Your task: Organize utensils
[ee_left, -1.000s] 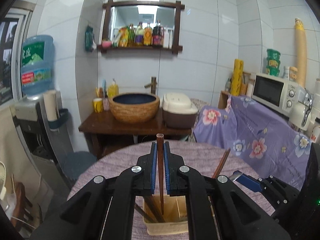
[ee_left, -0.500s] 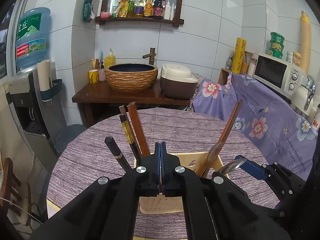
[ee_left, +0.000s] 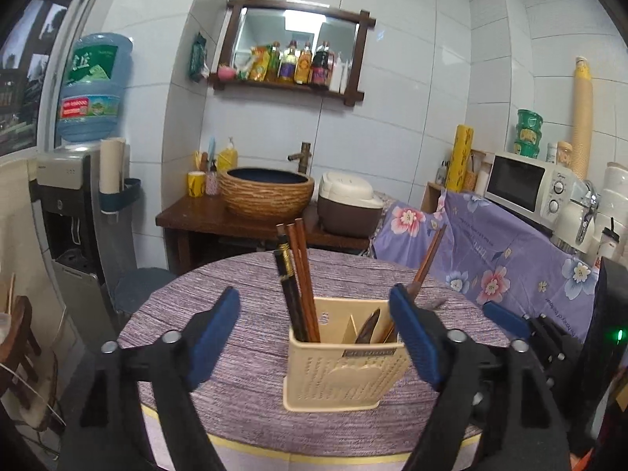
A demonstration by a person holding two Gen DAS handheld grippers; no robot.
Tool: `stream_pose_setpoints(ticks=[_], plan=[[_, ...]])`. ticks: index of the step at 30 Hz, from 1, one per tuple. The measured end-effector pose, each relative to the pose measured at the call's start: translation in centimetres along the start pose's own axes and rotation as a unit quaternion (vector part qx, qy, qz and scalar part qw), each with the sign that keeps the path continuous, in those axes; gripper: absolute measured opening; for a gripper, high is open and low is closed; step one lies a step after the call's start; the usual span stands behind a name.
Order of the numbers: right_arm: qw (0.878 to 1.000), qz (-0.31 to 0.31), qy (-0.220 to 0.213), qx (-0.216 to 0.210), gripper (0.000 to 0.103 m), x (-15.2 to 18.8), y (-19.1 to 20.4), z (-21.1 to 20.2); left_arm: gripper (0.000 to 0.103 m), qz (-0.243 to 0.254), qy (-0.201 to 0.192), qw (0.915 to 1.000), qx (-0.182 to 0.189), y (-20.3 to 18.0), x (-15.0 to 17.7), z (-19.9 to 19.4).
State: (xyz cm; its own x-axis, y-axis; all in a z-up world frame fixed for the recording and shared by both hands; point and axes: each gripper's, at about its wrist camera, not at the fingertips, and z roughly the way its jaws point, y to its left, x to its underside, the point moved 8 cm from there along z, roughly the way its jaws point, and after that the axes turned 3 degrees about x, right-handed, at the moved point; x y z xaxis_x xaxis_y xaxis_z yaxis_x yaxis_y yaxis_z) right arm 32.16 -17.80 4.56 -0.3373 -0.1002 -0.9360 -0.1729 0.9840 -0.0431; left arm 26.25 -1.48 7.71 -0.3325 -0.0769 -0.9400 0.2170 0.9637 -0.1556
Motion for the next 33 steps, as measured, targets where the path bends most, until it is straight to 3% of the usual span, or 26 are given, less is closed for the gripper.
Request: stream_pose_setpoints(ticks=[2, 7, 13, 19, 29, 33], plan=[[1.000, 0.007, -0.001, -0.001, 0.087, 0.8, -0.4, -1.3, 0.098, 0.008, -0.019, 0.9998, -0.004, 0.2, 1.2, -1.6], [0.999, 0.049, -0.002, -0.005, 0.096, 4.2, -1.2, -5.2, 0.098, 0.008, -0.034, 0.9994, 0.002, 0.2, 5.0, -4.8], [0.999, 0.050, -0.007, 0.004, 0.097, 9.9, 0.1, -10.0, 0.098, -0.004, -0.044, 0.9989, -0.016, -0.2, 9.3, -8.4], [0.998, 0.054, -0.020, -0.009, 0.097, 13.5, 1.1, -14.8, 0.098, -0.011, -0.068, 0.9969, -0.039, 0.1, 11.9, -12.1], [0.999, 0.044, -0.028, 0.008, 0.097, 16.0, 1.3, -19.5, 0.098, 0.002, -0.055, 0.9981, -0.029, -0.4, 14.6, -15.4], [0.999, 0.038, -0.037, 0.006, 0.097, 16.0, 1.7, -20.7, 0.098, 0.015, -0.063, 0.9968, -0.045, -0.7, 15.0, -16.3]])
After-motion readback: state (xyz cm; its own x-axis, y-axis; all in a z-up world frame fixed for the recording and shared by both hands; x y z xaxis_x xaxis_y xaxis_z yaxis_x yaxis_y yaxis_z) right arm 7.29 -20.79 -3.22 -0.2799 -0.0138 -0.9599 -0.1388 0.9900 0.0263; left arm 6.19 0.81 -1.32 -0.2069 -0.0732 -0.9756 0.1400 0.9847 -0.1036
